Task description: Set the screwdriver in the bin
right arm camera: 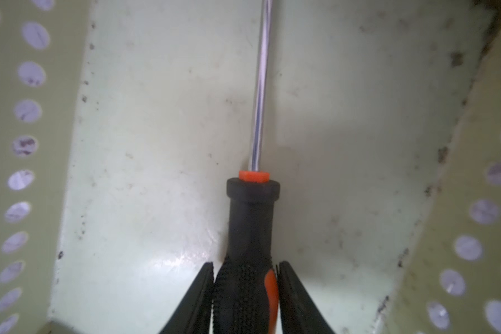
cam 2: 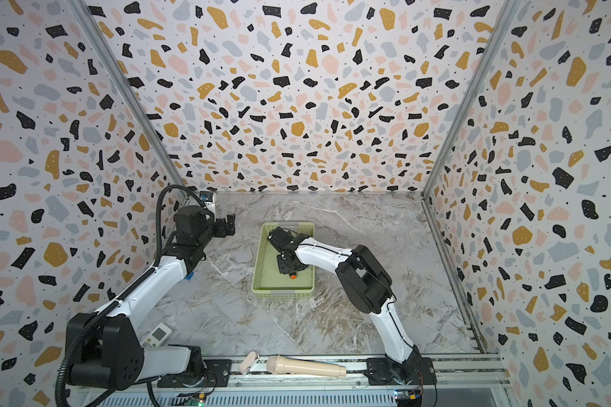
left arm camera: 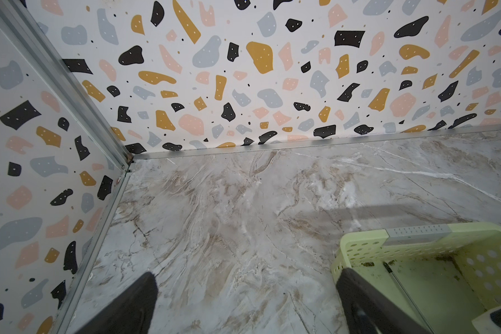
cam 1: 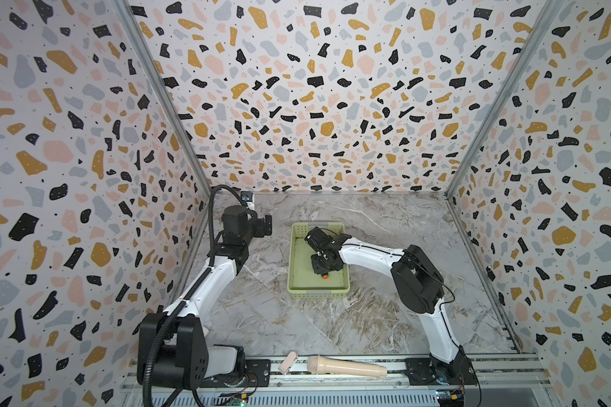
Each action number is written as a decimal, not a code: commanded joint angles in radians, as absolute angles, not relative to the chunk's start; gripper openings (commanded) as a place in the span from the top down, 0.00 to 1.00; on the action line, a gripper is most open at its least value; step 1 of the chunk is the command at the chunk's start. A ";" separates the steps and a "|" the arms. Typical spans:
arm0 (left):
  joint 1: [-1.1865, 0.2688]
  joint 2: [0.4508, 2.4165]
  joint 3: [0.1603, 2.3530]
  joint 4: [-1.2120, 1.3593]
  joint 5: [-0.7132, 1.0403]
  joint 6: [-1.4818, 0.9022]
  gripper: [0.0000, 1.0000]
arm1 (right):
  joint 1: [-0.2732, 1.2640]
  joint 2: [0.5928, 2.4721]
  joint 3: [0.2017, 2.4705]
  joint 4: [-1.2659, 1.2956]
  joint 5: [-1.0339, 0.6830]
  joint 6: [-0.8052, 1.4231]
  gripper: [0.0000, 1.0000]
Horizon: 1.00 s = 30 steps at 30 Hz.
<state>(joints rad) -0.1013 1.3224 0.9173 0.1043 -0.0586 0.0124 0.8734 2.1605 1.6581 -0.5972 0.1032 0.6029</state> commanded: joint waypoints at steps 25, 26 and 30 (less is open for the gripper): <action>-0.106 1.266 0.865 0.218 -0.052 0.034 0.01 | 0.547 1.479 1.385 -0.526 0.202 0.447 0.11; -0.106 1.268 0.861 0.222 -0.051 0.036 0.01 | 0.520 1.447 1.349 -0.503 0.211 0.435 0.00; -0.106 1.282 0.842 0.237 -0.046 0.035 0.01 | 0.381 1.331 1.192 -0.401 0.193 0.404 0.01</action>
